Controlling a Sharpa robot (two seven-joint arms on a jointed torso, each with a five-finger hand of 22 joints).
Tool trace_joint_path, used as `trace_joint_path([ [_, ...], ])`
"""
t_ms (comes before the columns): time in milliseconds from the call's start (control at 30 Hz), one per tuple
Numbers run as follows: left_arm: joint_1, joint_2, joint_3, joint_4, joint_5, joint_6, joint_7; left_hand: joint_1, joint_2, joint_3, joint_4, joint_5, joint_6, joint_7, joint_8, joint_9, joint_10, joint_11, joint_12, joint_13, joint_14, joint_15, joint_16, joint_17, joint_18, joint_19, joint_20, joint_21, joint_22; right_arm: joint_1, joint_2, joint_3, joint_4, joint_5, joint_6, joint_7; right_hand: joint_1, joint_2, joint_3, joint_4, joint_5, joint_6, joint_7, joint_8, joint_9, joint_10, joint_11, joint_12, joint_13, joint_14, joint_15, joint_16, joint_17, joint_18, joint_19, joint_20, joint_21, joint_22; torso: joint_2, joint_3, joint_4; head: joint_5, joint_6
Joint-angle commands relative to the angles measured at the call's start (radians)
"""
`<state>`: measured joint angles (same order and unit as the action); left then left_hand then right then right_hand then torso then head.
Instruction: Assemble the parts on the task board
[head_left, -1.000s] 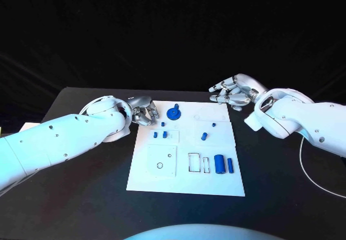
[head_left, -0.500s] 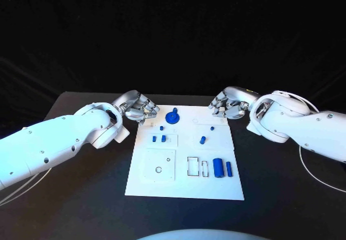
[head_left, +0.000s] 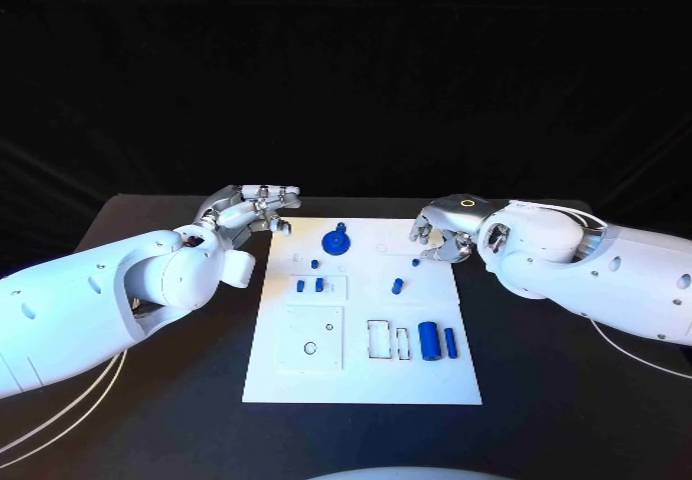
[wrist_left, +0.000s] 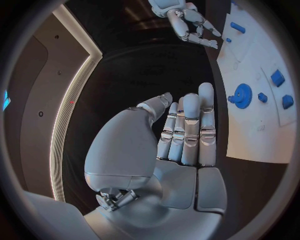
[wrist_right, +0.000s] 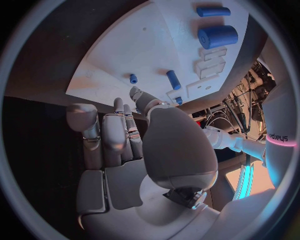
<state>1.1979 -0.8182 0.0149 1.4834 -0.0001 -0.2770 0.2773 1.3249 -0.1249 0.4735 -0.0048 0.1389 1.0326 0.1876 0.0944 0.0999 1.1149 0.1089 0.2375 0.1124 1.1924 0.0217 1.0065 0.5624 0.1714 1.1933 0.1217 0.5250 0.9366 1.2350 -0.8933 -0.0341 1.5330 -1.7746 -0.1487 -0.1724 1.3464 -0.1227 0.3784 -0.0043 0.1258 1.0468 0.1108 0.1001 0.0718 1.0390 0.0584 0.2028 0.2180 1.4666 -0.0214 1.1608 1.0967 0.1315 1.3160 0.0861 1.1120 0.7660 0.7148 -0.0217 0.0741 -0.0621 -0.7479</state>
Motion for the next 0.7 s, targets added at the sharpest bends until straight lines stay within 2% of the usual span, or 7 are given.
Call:
trace_joint_path([
  [33, -0.001, -0.001, 0.000, 0.010, 0.145, 0.019, 0.066, 0.005, 0.018, -0.009, -0.002, 0.005, 0.001, -0.008, 0.008, 0.001, 0.003, -0.006, 0.014, 0.005, -0.008, -0.002, 0.002, -0.004, 0.012, 0.002, -0.001, -0.008, -0.004, -0.004, 0.005, 0.000, 0.003, -0.094, 0.068, -0.024, 0.001, -0.012, 0.007, 0.004, -0.005, 0.010, -0.003, -0.009, 0.000, -0.007, -0.005, -0.012, -0.024, 0.023, -0.010, -0.015, -0.011, 0.009, -0.002, -0.009, -0.012, -0.011, 0.001, 0.0002, -0.0003, 0.001, 0.000],
  [167, -0.001, 0.002, 0.000, 0.011, 0.146, 0.025, 0.070, 0.010, 0.025, -0.022, -0.005, 0.004, 0.001, -0.010, 0.017, 0.001, 0.005, -0.010, 0.036, 0.015, -0.010, -0.005, 0.004, -0.009, 0.012, 0.006, -0.004, -0.015, -0.011, -0.007, 0.016, -0.001, 0.000, -0.102, 0.086, -0.020, 0.008, -0.009, 0.019, 0.002, -0.012, 0.019, -0.013, -0.013, 0.001, -0.006, -0.014, -0.021, -0.054, 0.023, -0.021, -0.033, -0.029, 0.011, -0.004, -0.019, -0.024, -0.027, 0.000, 0.0015, -0.0021, 0.006, 0.002],
  [267, -0.001, 0.005, 0.000, 0.014, 0.144, 0.028, 0.070, 0.012, 0.027, -0.026, -0.007, 0.004, 0.000, -0.011, 0.019, 0.000, 0.005, -0.011, 0.045, 0.019, -0.011, -0.006, 0.005, -0.012, 0.012, 0.007, -0.005, -0.017, -0.014, -0.012, 0.025, -0.001, -0.006, -0.104, 0.091, -0.017, 0.010, -0.004, 0.027, 0.002, -0.017, 0.025, -0.014, -0.014, 0.001, 0.000, -0.015, -0.023, -0.065, 0.023, -0.023, -0.038, -0.034, 0.011, -0.004, -0.022, -0.027, -0.030, 0.001, 0.0017, -0.0027, 0.005, 0.001],
  [367, -0.001, 0.007, 0.000, 0.014, 0.129, 0.028, 0.065, 0.013, 0.029, -0.030, -0.008, 0.004, -0.002, -0.011, 0.021, 0.000, 0.002, -0.012, 0.052, 0.022, -0.011, -0.006, 0.005, -0.014, 0.012, 0.009, -0.005, -0.020, -0.016, -0.016, 0.032, -0.002, -0.011, -0.104, 0.093, -0.013, 0.009, -0.001, 0.032, 0.003, -0.018, 0.030, -0.013, -0.014, 0.002, 0.007, -0.014, -0.023, -0.075, 0.024, -0.023, -0.040, -0.036, 0.010, -0.002, -0.022, -0.028, -0.030, 0.001, 0.0011, -0.0007, 0.003, -0.001],
  [433, -0.001, 0.009, 0.000, 0.013, 0.121, 0.028, 0.062, 0.016, 0.030, -0.033, -0.010, 0.004, -0.004, -0.011, 0.023, -0.001, -0.002, -0.012, 0.058, 0.025, -0.012, -0.006, 0.006, -0.016, 0.012, 0.010, -0.006, -0.022, -0.018, -0.019, 0.036, -0.002, -0.013, -0.103, 0.096, -0.010, 0.009, 0.000, 0.036, 0.003, -0.018, 0.033, -0.013, -0.015, 0.002, 0.011, -0.014, -0.023, -0.080, 0.025, -0.023, -0.042, -0.037, 0.010, 0.000, -0.023, -0.029, -0.030, 0.001, 0.0022, 0.0002, 0.004, -0.002],
  [700, -0.001, 0.011, 0.000, 0.010, 0.093, 0.036, 0.046, 0.019, 0.032, -0.037, -0.012, 0.003, -0.006, -0.011, 0.026, -0.001, -0.007, -0.012, 0.065, 0.028, -0.013, -0.007, 0.006, -0.020, 0.011, 0.011, -0.006, -0.025, -0.021, -0.025, 0.044, -0.002, -0.020, -0.093, 0.116, 0.001, 0.015, 0.010, 0.056, -0.002, -0.019, 0.063, -0.014, -0.009, 0.007, 0.048, -0.017, -0.018, -0.105, 0.028, -0.016, -0.046, -0.042, 0.009, 0.004, -0.020, -0.033, -0.034, 0.001, 0.0021, -0.0009, 0.007, -0.005],
])
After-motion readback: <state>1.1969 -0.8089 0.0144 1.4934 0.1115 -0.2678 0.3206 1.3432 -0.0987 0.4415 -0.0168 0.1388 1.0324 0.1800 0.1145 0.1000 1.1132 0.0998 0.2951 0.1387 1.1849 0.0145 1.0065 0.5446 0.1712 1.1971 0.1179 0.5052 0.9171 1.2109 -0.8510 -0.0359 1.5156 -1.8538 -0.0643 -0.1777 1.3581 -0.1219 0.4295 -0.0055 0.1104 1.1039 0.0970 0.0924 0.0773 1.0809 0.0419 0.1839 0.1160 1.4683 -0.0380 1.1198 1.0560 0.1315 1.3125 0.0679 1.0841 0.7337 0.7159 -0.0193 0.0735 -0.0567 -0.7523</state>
